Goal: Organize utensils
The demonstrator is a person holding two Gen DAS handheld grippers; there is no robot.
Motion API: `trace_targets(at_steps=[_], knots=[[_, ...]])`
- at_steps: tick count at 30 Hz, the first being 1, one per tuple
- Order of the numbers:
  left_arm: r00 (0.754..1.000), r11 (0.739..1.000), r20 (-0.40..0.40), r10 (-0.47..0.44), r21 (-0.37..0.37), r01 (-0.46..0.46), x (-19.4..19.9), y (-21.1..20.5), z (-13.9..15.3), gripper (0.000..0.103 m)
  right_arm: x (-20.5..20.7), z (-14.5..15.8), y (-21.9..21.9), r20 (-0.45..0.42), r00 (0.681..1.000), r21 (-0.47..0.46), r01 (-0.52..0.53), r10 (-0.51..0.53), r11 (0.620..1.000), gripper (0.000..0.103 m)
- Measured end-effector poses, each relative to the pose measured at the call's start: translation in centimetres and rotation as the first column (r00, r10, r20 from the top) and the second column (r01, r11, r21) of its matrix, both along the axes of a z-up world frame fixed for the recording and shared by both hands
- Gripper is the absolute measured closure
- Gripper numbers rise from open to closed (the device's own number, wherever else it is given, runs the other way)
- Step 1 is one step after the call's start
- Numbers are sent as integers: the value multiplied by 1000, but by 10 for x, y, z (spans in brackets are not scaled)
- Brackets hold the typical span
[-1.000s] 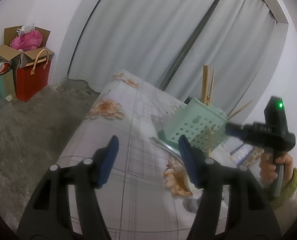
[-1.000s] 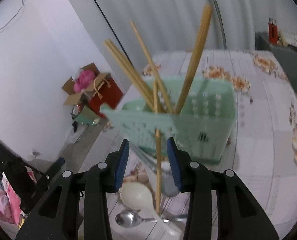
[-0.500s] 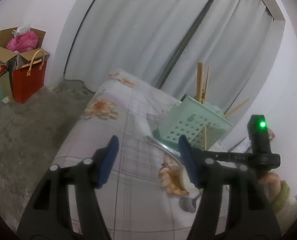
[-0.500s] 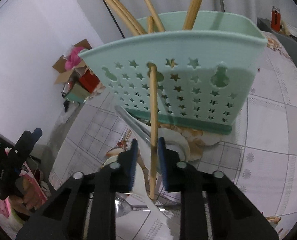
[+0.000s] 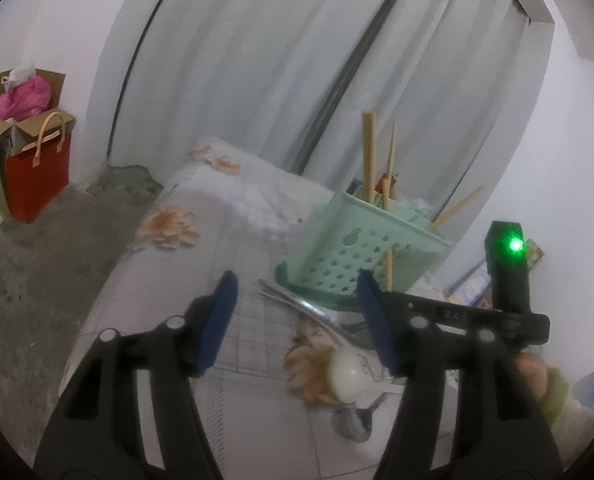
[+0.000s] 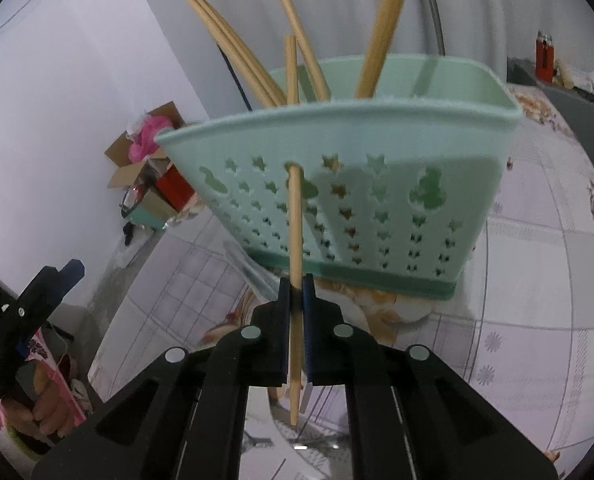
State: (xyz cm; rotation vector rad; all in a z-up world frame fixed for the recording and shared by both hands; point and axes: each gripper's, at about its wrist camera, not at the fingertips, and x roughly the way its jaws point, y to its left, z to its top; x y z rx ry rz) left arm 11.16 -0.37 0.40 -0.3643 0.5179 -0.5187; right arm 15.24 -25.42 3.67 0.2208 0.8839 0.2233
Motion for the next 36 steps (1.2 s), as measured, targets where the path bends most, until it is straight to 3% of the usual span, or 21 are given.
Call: trace_targets(at_steps=[5,13,18,26,36], knots=[[999,999,26,-32,8,32,5,-11,10,45,6,10,4,53,999,-47,17,-14,999,97],[977,989,151,-148,36,144,37,-45,60,46,11,15,10,119,992,-110,51,-38,993,97],[959,977,185,-215,46,210,71,-74,85,56,10,15,16,166,985,-158,64,-37,985,97],[955,954,109,-276,155,258,109,-118,80,71,7,15,14,208,978,-167,56,-21,984,97],[956,937,-60,-287,191,293,129,-141,54,73,1,16,18,243,970,-189,64,-17,980,97]])
